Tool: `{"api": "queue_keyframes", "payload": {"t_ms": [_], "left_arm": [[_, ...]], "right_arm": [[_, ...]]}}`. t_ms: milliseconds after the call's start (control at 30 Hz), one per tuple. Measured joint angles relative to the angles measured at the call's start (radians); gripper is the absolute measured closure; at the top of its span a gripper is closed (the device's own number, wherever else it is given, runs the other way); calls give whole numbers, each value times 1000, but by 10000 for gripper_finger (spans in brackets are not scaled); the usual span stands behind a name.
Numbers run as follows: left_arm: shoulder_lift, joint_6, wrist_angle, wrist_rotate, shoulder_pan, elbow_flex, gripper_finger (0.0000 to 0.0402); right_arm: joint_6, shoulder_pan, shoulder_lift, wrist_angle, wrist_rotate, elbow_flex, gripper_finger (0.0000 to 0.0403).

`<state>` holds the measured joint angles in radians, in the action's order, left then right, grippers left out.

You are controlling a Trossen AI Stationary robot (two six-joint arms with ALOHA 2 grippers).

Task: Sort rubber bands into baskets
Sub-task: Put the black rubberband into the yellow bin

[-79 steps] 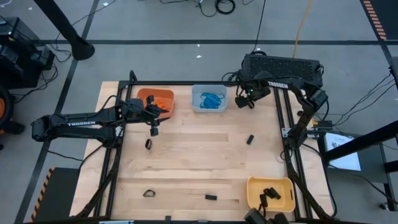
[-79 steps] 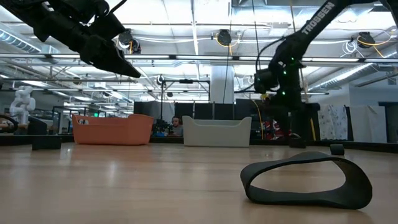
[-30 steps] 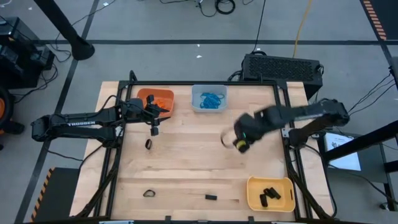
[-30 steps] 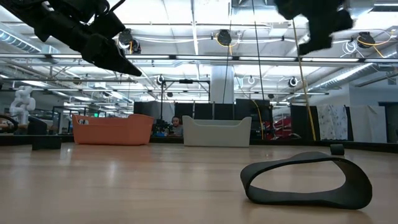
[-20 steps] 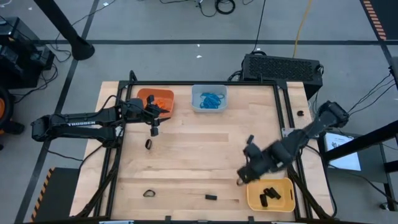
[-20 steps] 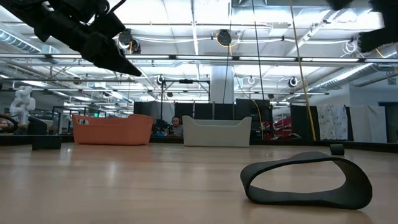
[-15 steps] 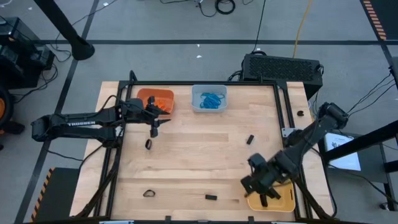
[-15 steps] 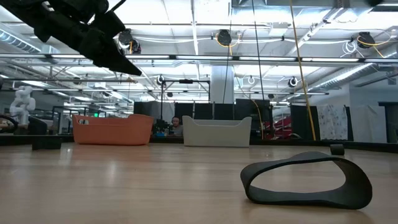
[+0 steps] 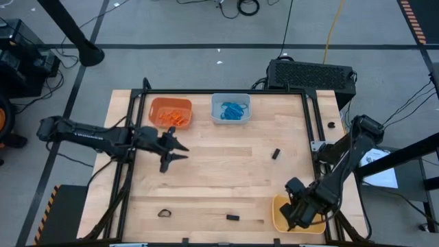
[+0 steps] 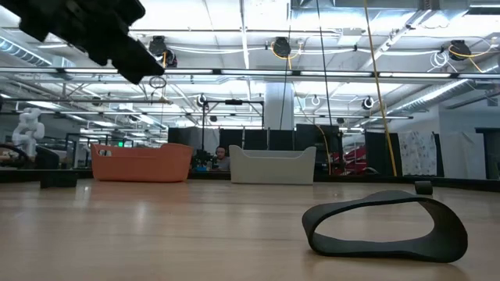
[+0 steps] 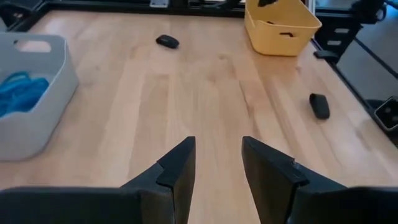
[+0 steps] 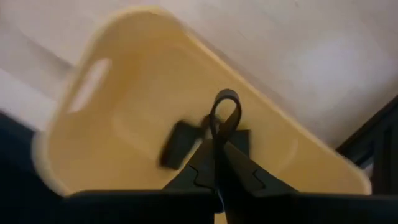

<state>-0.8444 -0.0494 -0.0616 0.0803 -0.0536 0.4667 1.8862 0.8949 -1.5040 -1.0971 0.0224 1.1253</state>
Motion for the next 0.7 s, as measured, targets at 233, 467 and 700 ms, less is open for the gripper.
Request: {"api": "queue_keyframes", "payload": {"t_ms": [233, 467, 700], "left_arm": [[0, -220, -38, -163, -201, 0, 263], [-15, -491, -200, -281, -349, 0, 263], [-109, -815, -412, -369, -371, -1, 263]], "right_arm": [[-73, 11, 0, 87, 7, -62, 369], [-78, 12, -1, 150, 6, -62, 325], [-74, 31, -48, 170, 37, -62, 277]]}}
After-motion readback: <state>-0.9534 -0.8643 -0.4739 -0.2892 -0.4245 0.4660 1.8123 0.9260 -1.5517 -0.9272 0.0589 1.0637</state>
